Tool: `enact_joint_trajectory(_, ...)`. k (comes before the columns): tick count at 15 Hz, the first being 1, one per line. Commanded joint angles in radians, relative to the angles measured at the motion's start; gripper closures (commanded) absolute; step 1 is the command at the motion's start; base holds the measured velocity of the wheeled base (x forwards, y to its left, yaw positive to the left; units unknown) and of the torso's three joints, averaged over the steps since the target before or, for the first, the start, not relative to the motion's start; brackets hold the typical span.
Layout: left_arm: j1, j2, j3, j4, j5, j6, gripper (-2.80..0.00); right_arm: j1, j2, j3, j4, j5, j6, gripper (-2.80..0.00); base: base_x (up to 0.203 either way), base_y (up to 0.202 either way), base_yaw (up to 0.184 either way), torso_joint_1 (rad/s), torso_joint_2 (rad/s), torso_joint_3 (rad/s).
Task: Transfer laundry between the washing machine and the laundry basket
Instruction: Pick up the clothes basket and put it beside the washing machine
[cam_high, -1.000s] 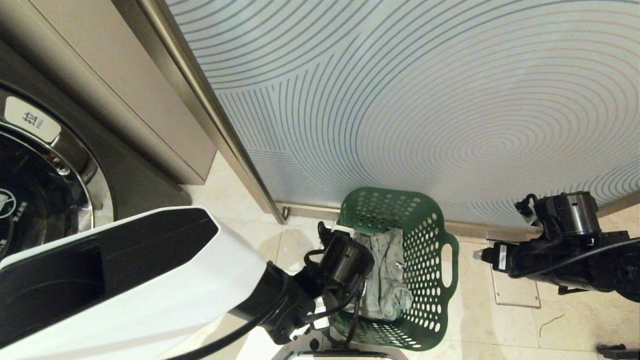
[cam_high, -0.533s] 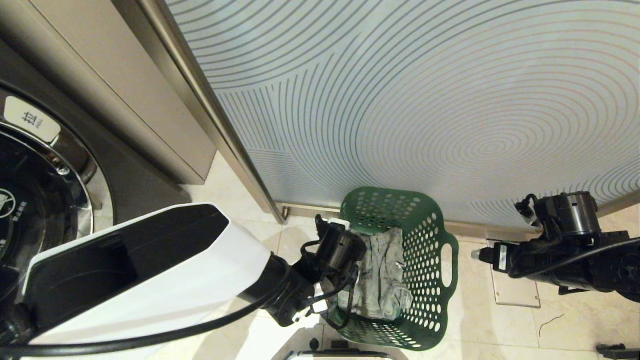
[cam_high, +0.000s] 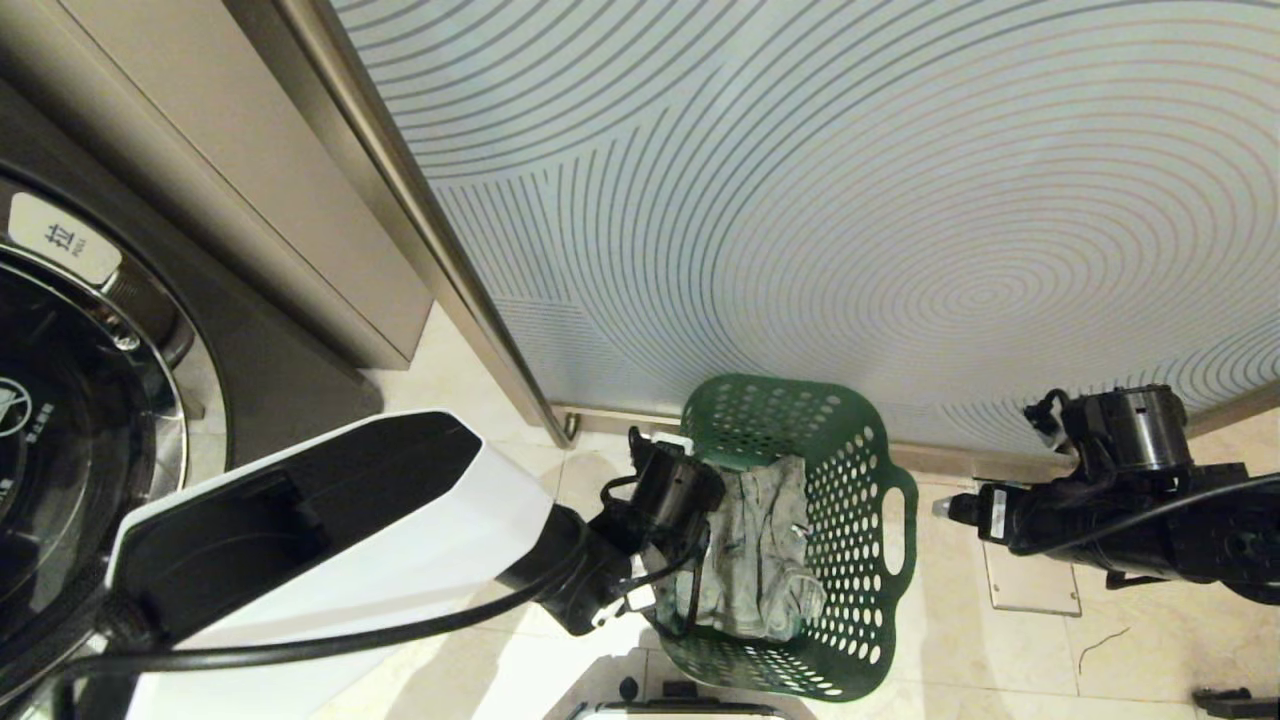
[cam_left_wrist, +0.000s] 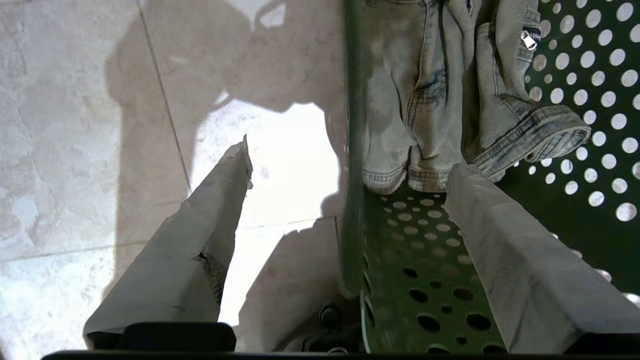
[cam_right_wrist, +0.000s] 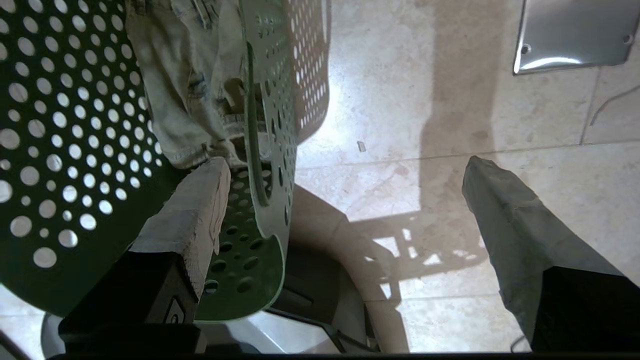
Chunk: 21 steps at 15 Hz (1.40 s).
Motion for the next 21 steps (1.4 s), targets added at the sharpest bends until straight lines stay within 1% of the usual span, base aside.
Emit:
enact_joint_trajectory(1, 0.001, 0.022, -0.017, -0.002, 0.004, 0.004, -2.8, 0.0, 0.043, 0.0, -0.056, 0.001, 0.002, -2.8, 0.0, 0.0, 0.0, 0.0, 0.0, 0.0)
enact_joint_trajectory(3, 0.0, 0.03, -0.022, -0.002, 0.004, 0.004, -2.8, 0.0, 0.09, 0.0, -0.157, 0.005, -0.001, -2.8, 0.0, 0.0, 0.0, 0.0, 0.0, 0.0)
enact_joint_trajectory(5, 0.002, 0.042, -0.028, -0.002, 0.004, 0.004, -2.8, 0.0, 0.144, -0.015, -0.204, 0.01, -0.006, -2.8, 0.0, 0.0, 0.0, 0.0, 0.0, 0.0)
enact_joint_trajectory(8, 0.001, 0.036, -0.04, 0.004, 0.004, 0.005, -2.8, 0.0, 0.197, -0.062, -0.21, 0.053, 0.0, -2.8, 0.0, 0.0, 0.0, 0.0, 0.0, 0.0)
enact_joint_trajectory(13, 0.003, 0.037, -0.04, 0.008, 0.005, 0.009, -2.8, 0.004, 0.289, -0.148, -0.211, 0.077, 0.002, -2.8, 0.0, 0.0, 0.0, 0.0, 0.0, 0.0)
enact_joint_trajectory(14, 0.014, 0.04, -0.042, 0.007, 0.005, 0.013, -2.8, 0.01, 0.309, -0.175, -0.211, 0.079, 0.002, -2.8, 0.0, 0.0, 0.0, 0.0, 0.0, 0.0)
enact_joint_trajectory(17, 0.04, 0.035, -0.046, 0.009, 0.005, 0.016, -2.8, 0.06, 0.331, -0.212, -0.211, 0.095, 0.007, -2.8, 0.0, 0.0, 0.0, 0.0, 0.0, 0.0)
enact_joint_trajectory(21, 0.045, 0.035, -0.046, 0.009, 0.005, 0.024, -2.8, 0.131, 0.368, -0.252, -0.206, 0.095, 0.063, -2.8, 0.0, 0.0, 0.0, 0.0, 0.0, 0.0)
